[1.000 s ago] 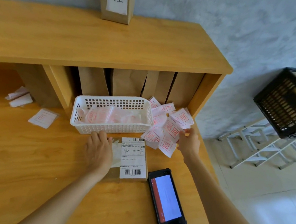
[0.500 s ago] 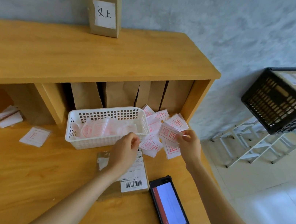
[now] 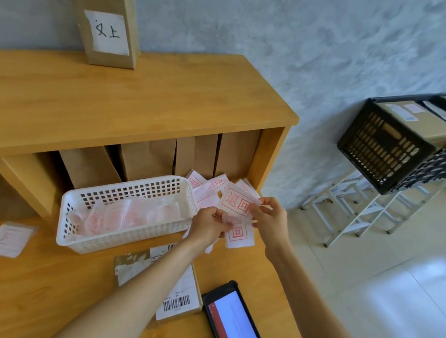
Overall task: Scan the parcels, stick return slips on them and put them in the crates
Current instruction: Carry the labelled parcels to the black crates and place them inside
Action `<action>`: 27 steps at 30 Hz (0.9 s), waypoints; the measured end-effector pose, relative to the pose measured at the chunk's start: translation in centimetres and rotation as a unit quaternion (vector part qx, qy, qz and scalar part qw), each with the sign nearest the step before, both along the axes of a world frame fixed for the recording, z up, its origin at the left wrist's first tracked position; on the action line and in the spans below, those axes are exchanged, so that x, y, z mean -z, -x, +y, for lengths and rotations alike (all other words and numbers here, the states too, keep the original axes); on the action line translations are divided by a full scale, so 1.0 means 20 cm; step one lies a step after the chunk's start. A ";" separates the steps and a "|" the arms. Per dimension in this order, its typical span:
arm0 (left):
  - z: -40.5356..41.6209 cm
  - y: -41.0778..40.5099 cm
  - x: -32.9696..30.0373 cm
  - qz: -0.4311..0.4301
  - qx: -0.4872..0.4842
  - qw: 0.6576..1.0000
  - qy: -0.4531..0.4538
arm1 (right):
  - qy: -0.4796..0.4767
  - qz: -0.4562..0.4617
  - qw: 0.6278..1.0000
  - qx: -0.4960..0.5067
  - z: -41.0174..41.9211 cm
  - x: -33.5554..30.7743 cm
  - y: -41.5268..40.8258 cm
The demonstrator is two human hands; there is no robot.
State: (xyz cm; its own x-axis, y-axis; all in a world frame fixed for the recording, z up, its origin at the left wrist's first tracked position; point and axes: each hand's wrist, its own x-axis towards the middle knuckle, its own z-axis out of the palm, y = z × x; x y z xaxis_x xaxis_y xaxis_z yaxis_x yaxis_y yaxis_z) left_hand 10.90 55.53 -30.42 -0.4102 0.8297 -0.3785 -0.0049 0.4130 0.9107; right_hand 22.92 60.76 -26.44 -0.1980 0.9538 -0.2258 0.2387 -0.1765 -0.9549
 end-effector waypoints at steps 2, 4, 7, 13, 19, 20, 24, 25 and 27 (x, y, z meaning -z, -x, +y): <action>0.02 0.00 0.00 0.009 0.001 1.000 0.011 | -0.002 -0.005 1.000 0.003 0.02 0.00 0.00; 0.04 -0.01 0.00 0.023 0.008 1.000 0.017 | -0.003 -0.004 1.000 0.009 0.03 0.01 0.00; 0.08 -0.02 0.02 0.044 0.032 0.998 0.030 | -0.009 0.006 0.999 0.033 0.06 0.01 -0.01; 0.07 0.01 0.10 0.083 0.060 0.993 0.061 | -0.022 0.024 0.998 0.046 0.15 -0.03 -0.05; 0.07 0.00 0.02 0.161 0.072 0.983 0.044 | 0.018 0.023 1.000 -0.007 0.11 -0.01 -0.03; 0.06 0.01 0.00 0.161 0.066 0.984 0.033 | 0.022 0.023 0.999 -0.013 0.10 -0.01 -0.03; -0.01 0.08 -0.10 0.110 0.038 0.993 -0.032 | 0.030 0.020 0.998 -0.047 0.06 -0.03 -0.01; -0.03 0.11 -0.13 0.057 0.022 0.997 -0.042 | 0.031 0.020 0.998 -0.057 0.05 -0.03 -0.01; -0.10 0.17 -0.18 -0.080 -0.014 0.996 -0.046 | 0.031 0.015 0.997 -0.073 0.03 -0.04 0.01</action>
State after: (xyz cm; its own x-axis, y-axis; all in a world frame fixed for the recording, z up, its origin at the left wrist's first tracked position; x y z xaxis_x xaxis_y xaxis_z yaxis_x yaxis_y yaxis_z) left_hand 7.46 53.63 -26.85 -0.3745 0.8526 -0.3644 -0.1629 0.3263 0.9311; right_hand 22.79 61.35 -25.56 -0.3423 0.8985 -0.2748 0.2370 -0.2004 -0.9506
